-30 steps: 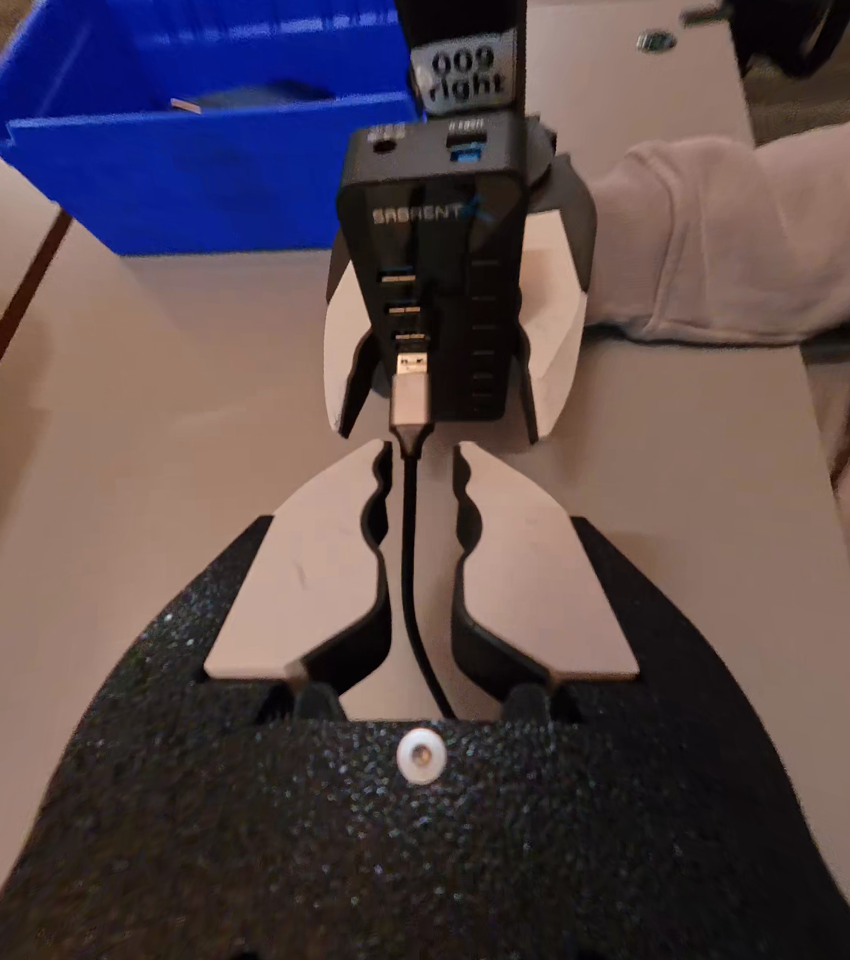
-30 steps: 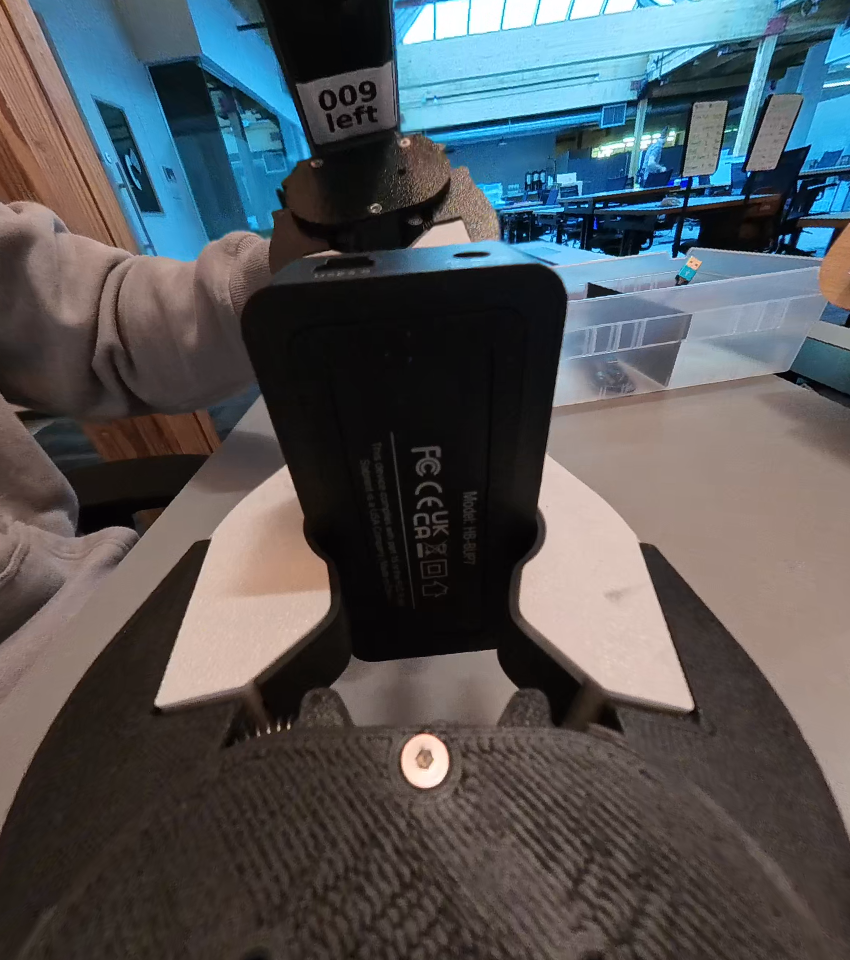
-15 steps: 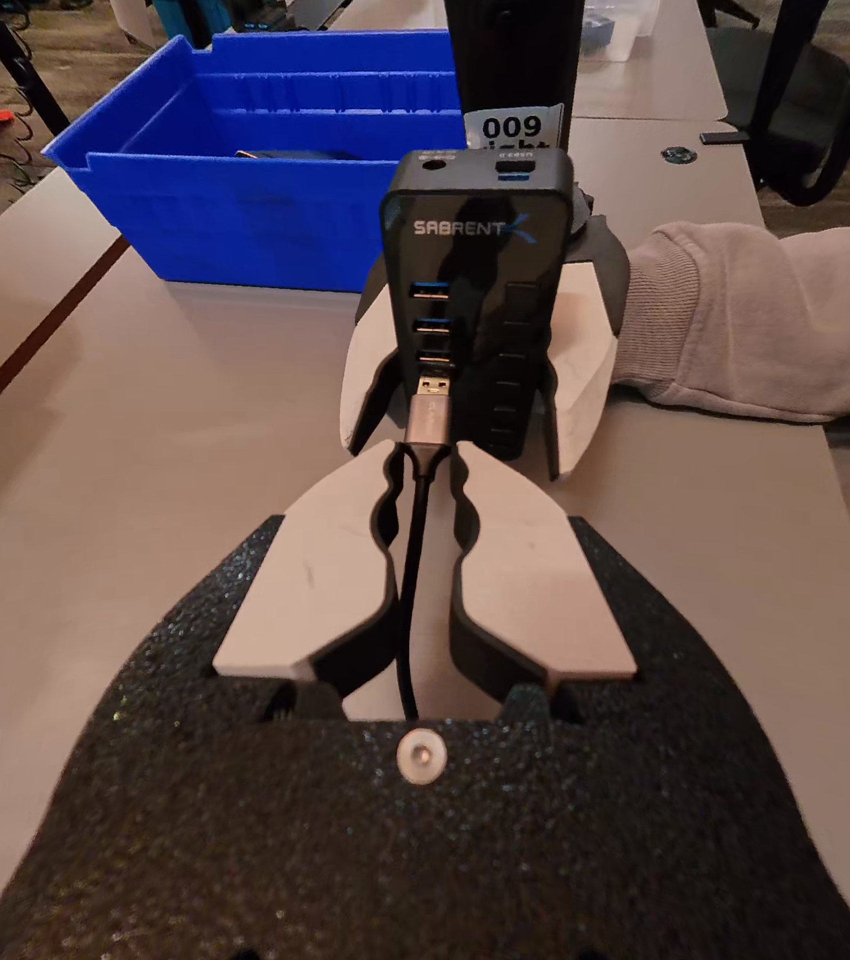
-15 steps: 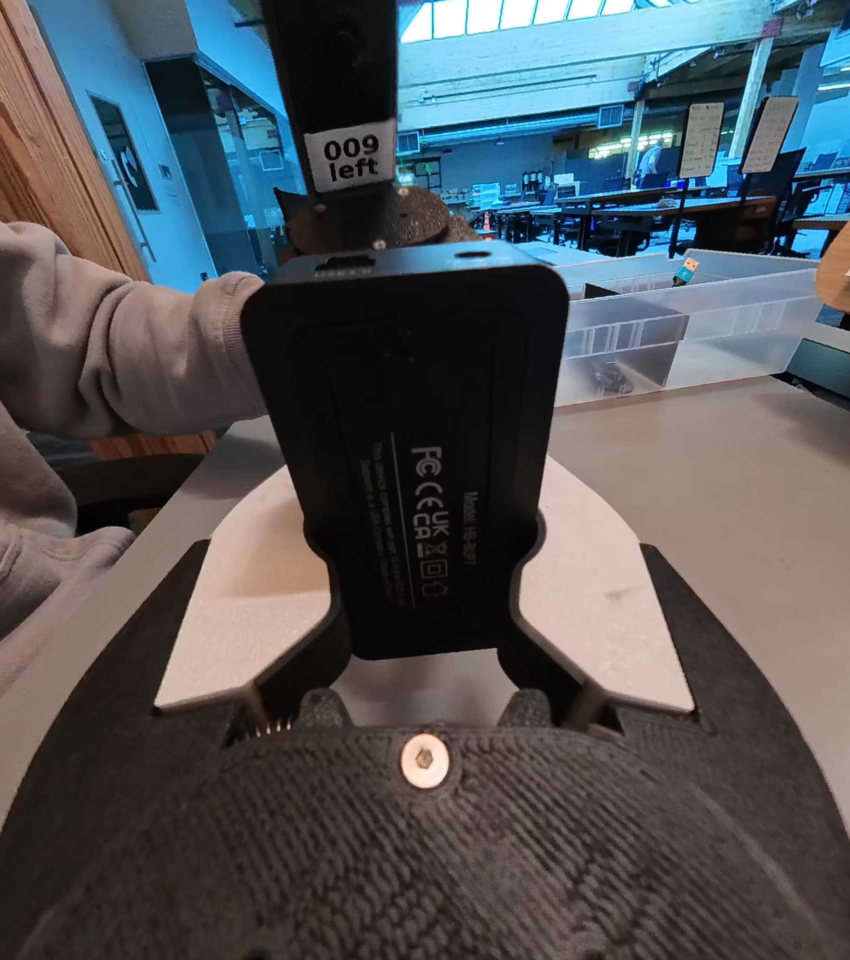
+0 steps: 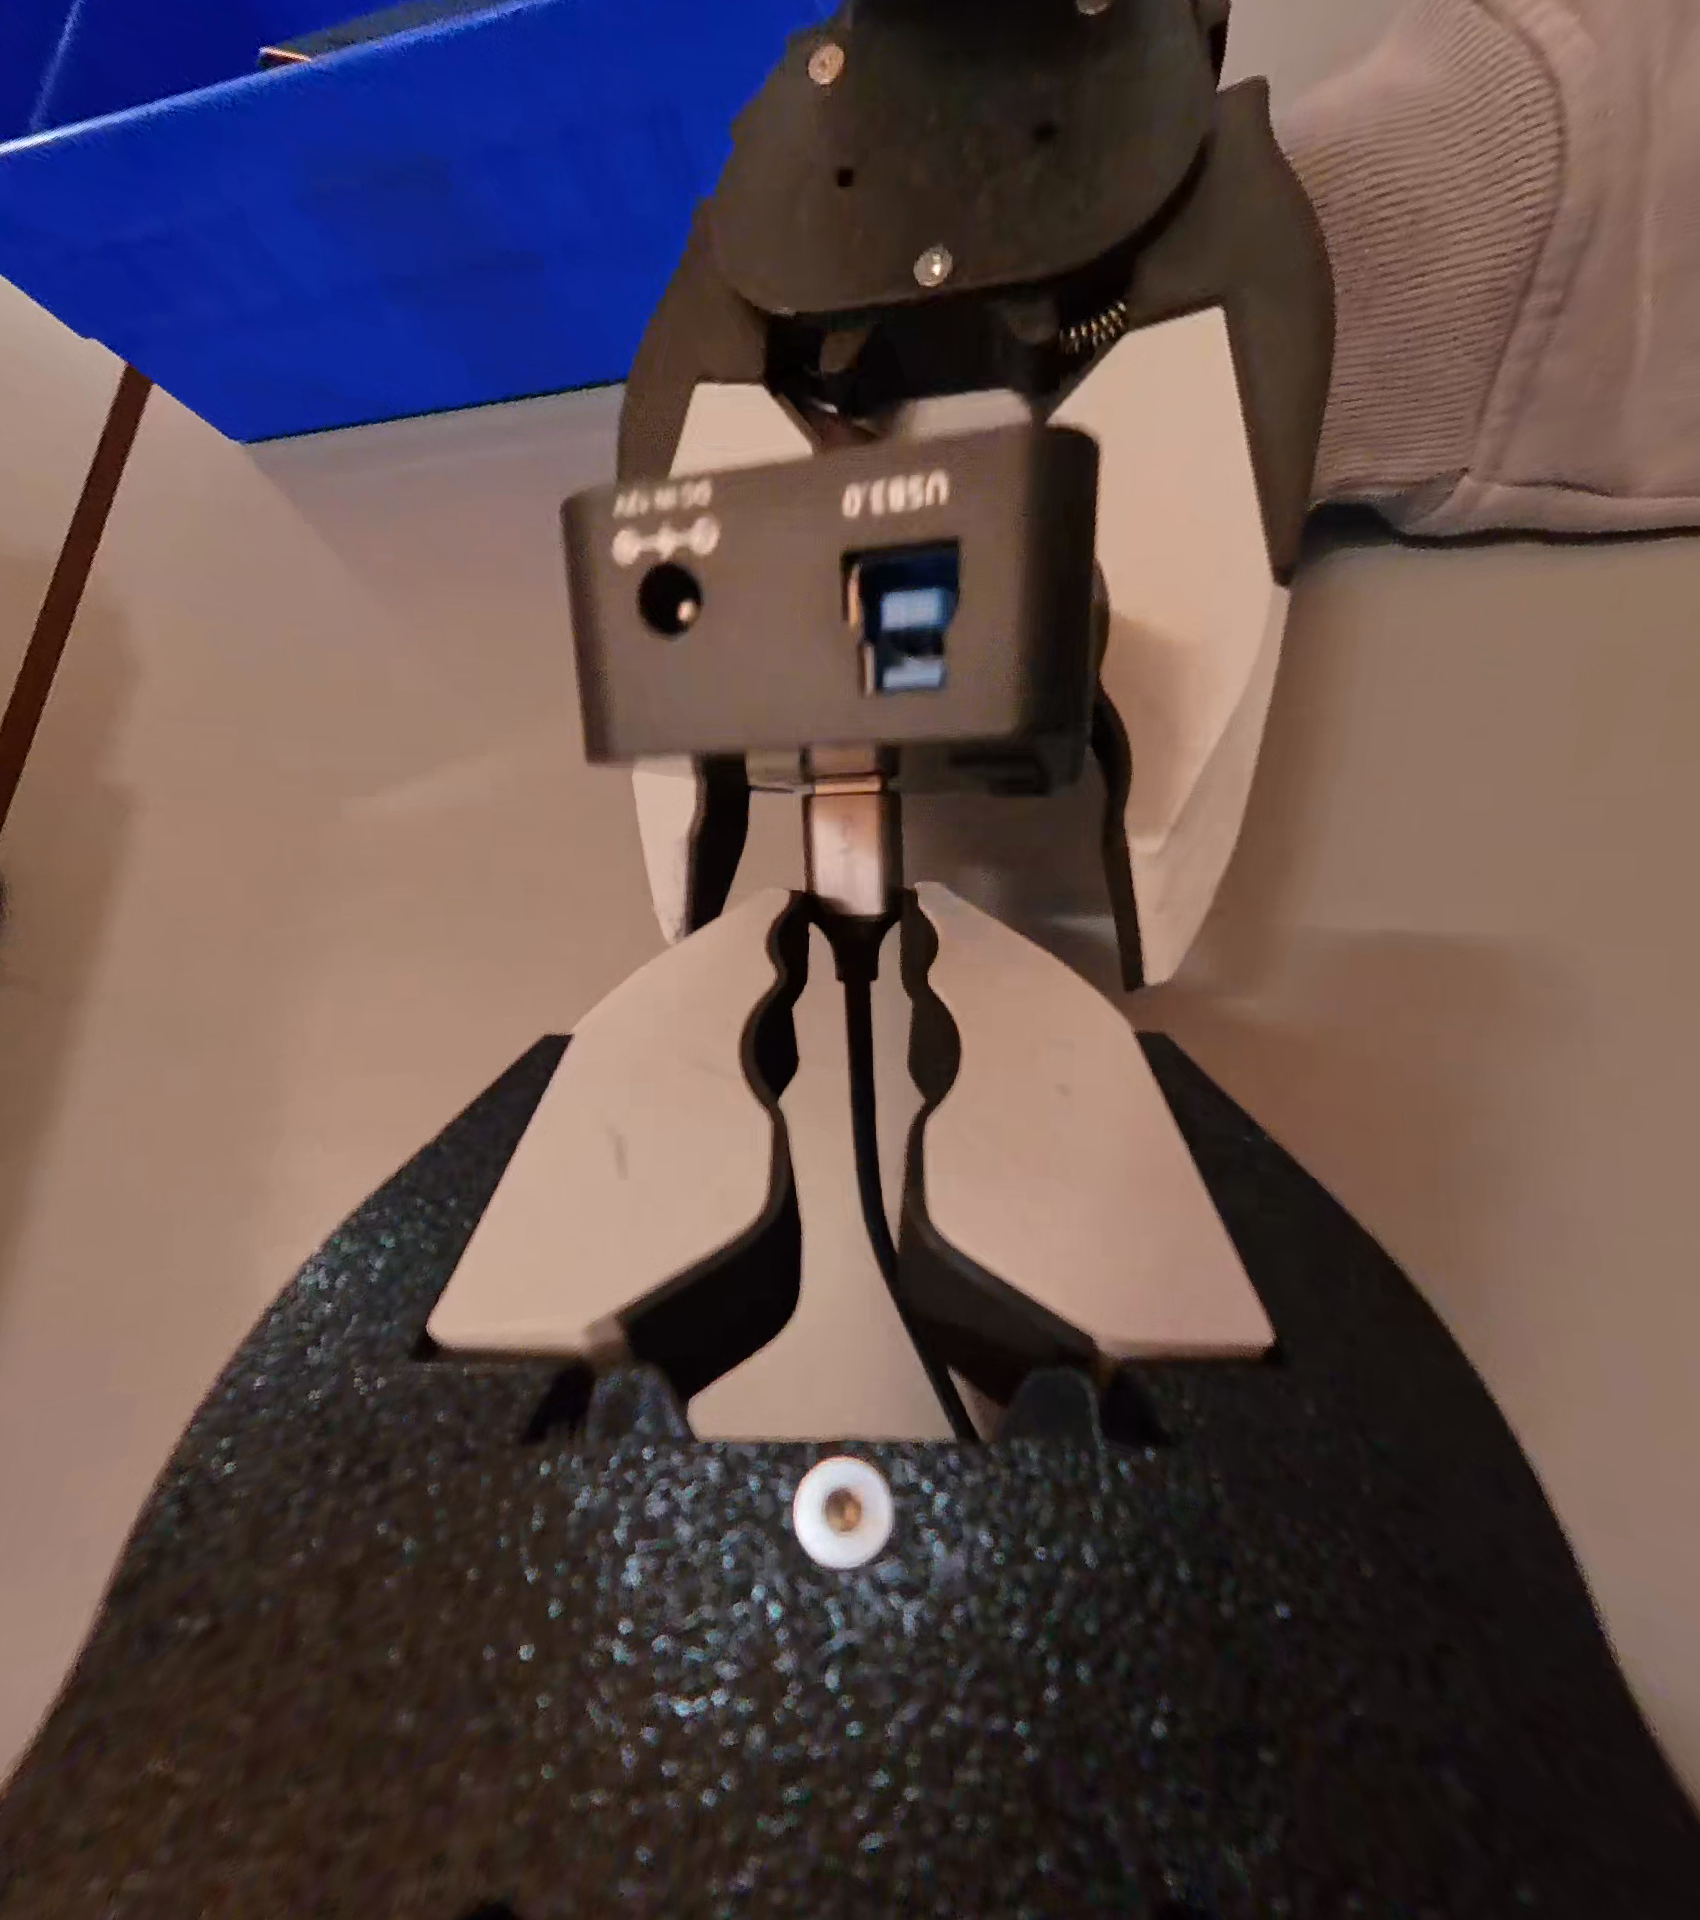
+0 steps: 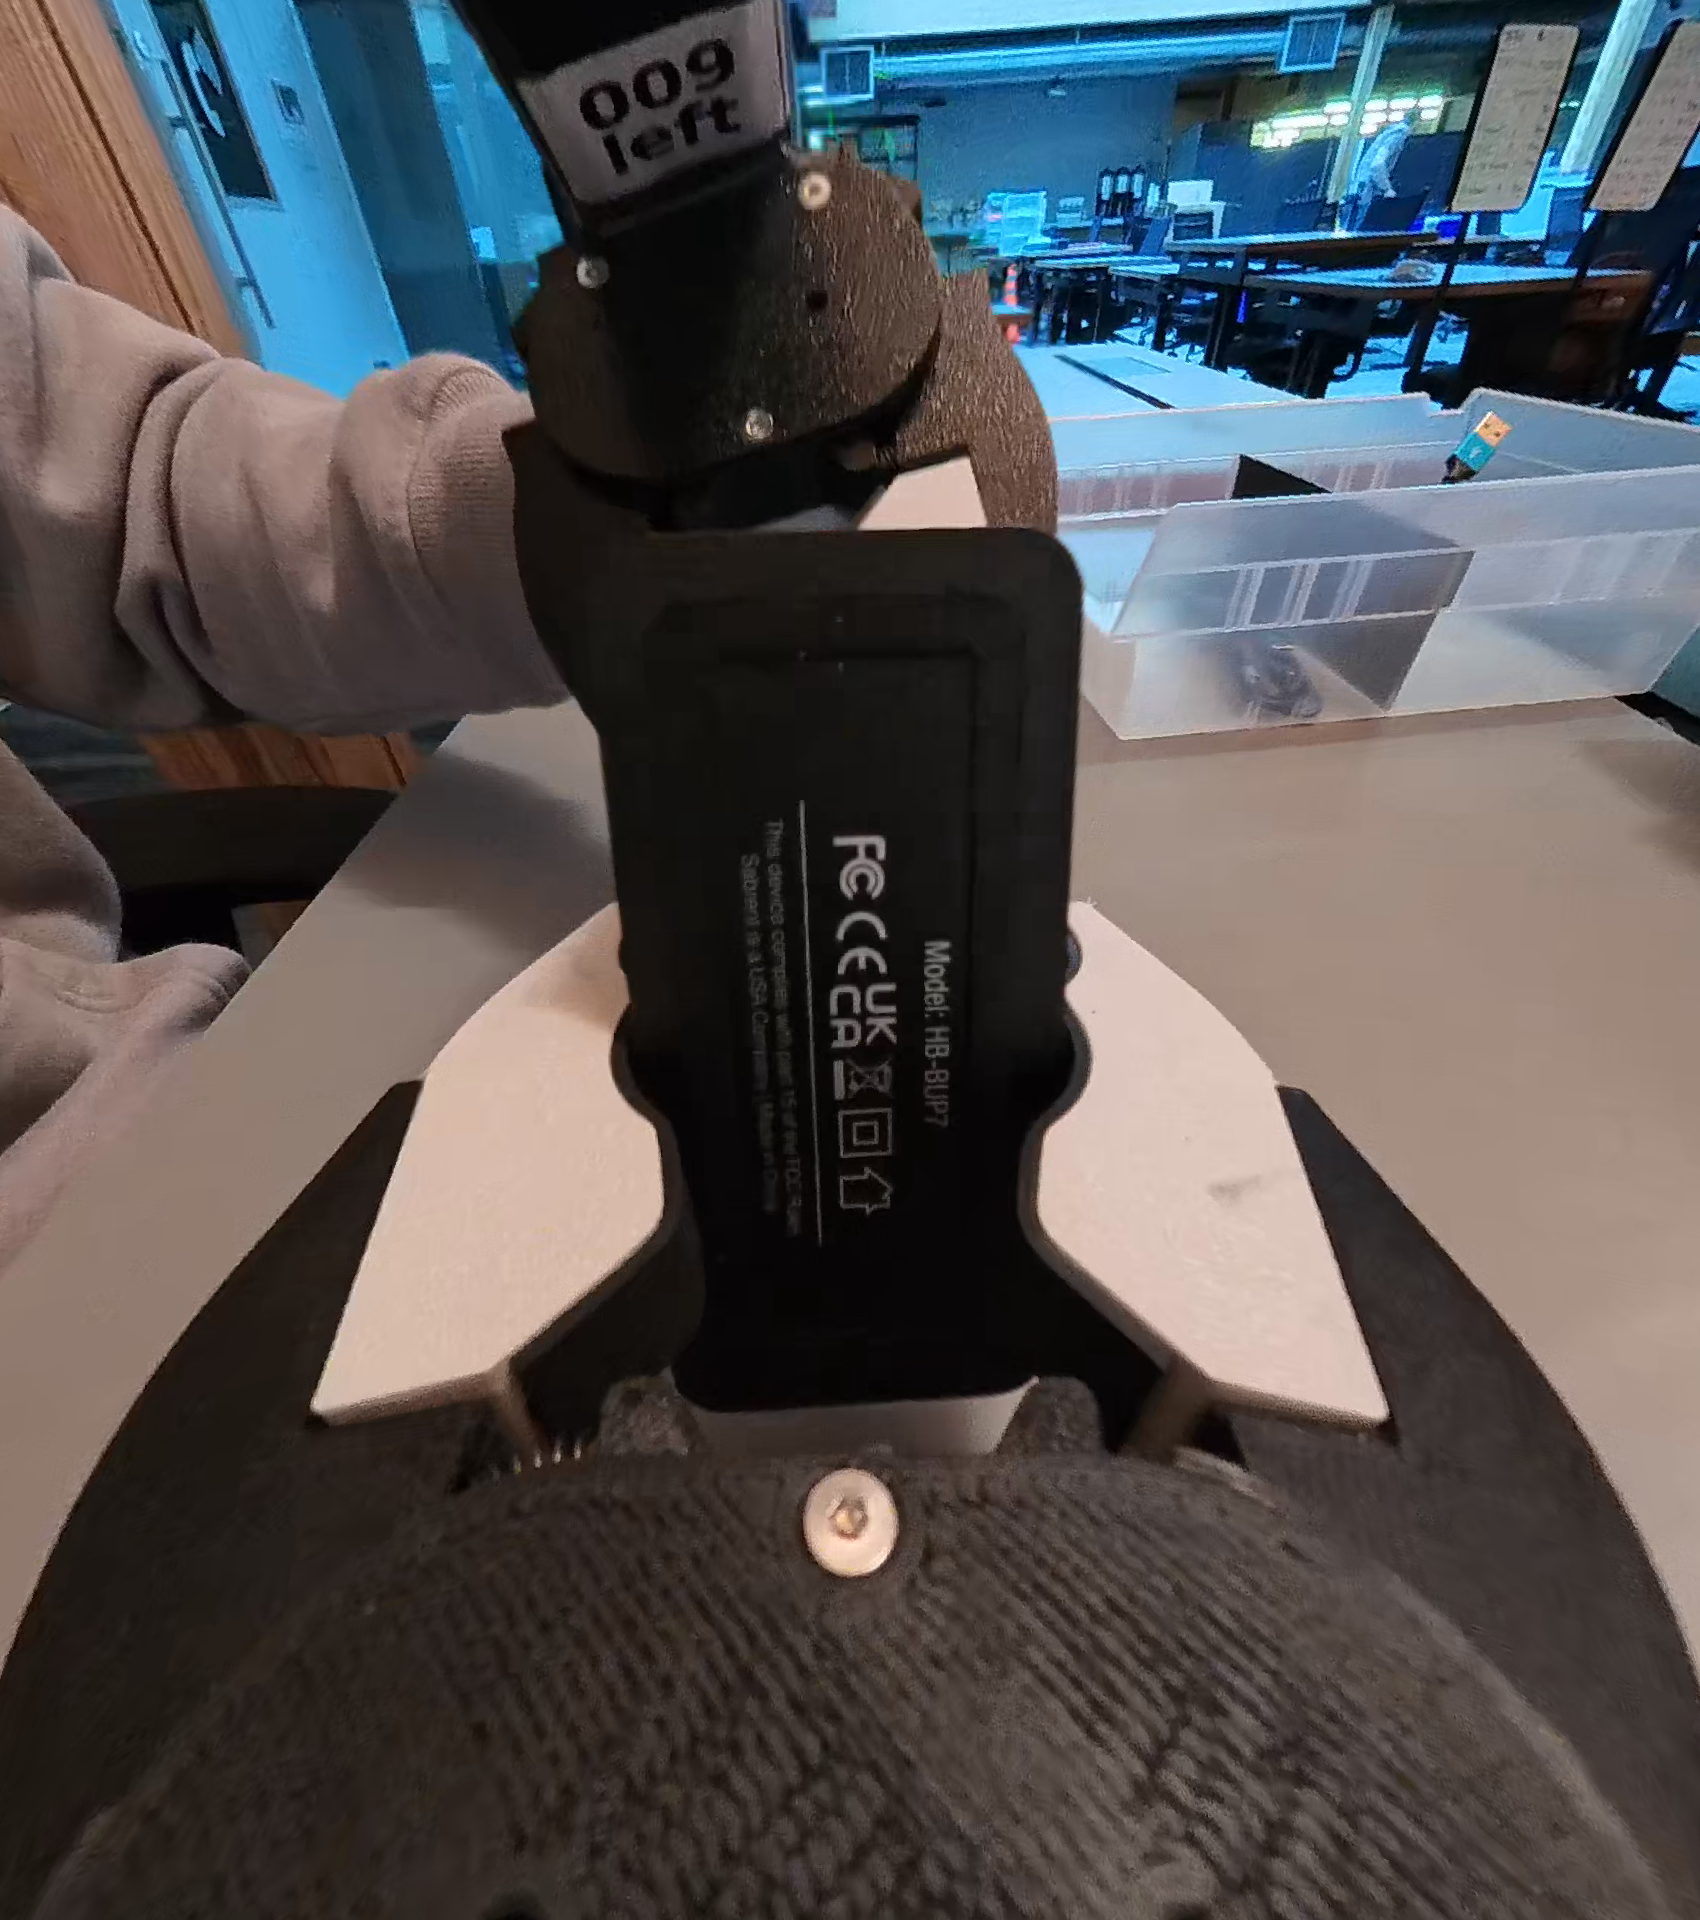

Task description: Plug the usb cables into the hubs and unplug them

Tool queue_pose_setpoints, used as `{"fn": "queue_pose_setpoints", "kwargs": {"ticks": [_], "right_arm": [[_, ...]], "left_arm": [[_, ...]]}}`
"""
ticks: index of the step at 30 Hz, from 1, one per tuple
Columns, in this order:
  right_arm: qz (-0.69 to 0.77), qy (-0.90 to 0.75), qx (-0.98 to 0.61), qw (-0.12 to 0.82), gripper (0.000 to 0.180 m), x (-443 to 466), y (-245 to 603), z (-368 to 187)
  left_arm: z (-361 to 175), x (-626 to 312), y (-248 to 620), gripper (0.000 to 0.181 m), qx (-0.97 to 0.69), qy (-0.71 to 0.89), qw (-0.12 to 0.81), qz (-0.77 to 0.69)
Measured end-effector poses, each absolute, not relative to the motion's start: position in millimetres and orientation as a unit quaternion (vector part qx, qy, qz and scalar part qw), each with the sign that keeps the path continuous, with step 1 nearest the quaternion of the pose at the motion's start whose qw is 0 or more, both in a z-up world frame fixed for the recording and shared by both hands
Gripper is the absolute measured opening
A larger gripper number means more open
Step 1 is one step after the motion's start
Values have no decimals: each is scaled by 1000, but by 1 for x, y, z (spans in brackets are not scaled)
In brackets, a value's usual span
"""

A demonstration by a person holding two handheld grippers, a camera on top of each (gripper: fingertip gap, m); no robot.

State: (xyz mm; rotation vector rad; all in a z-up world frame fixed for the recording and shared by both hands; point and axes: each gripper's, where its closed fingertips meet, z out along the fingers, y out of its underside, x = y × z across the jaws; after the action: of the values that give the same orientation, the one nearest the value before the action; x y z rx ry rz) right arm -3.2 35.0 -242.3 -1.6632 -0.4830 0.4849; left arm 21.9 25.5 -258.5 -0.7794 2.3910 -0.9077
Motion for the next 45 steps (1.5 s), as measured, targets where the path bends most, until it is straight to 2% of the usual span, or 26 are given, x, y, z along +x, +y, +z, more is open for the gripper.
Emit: {"fn": "queue_pose_setpoints", "kwargs": {"ticks": [1, 9, 10, 14, 16, 19, 21, 23, 25, 27, 31, 32, 34, 35, 40, 42, 45], "right_arm": [[211, -211, -724, 622, 71, -3, 35, -242], [236, -142, -690, 669, 71, 21, 32, -225], [243, -134, -688, 671, 71, 23, 32, -224], [237, -130, -684, 677, 72, 26, 34, -223], [230, -133, -685, 678, 72, 24, 34, -223], [225, -137, -689, 675, 71, 21, 35, -225], [218, -146, -693, 672, 71, 17, 36, -226], [216, -146, -694, 671, 71, 16, 37, -227], [217, -132, -692, 676, 71, 21, 38, -225], [224, -119, -689, 679, 70, 26, 38, -224], [199, -156, -676, 692, 71, 15, 35, -220], [217, -149, -674, 690, 70, 16, 34, -218], [218, -131, -664, 703, 70, 25, 33, -212], [220, -124, -656, 711, 70, 28, 30, -208], [232, -133, -640, 720, 70, 24, 27, -201], [226, -143, -643, 717, 70, 18, 29, -204], [217, -151, -650, 712, 69, 17, 28, -208]], "left_arm": [[-260, 22, 24, 17, -286, 867, 232, -337], [-223, 29, 38, 20, -320, 796, 304, -414], [-215, 29, 40, 24, -320, 787, 307, -428], [-180, 29, 22, 65, -314, 743, 285, -518], [-177, 33, 19, 74, -308, 741, 301, -516], [-177, 42, 8, 77, -310, 743, 297, -513], [-173, 45, 0, 69, -293, 748, 305, -511], [-172, 47, -5, 49, -282, 759, 307, -501], [-171, 49, -6, 45, -276, 768, 308, -490], [-161, 48, -7, 0, -260, 765, 321, -493], [-152, 54, -1, 0, -269, 753, 329, -502], [-150, 54, 3, 10, -284, 747, 321, -509], [-149, 46, 2, 64, -278, 752, 285, -526], [-150, 43, 4, 73, -276, 750, 279, -533], [-182, 41, 0, 77, -287, 758, 243, -533], [-188, 46, 0, 62, -287, 758, 267, -522], [-188, 45, -2, 61, -273, 771, 263, -512]]}}
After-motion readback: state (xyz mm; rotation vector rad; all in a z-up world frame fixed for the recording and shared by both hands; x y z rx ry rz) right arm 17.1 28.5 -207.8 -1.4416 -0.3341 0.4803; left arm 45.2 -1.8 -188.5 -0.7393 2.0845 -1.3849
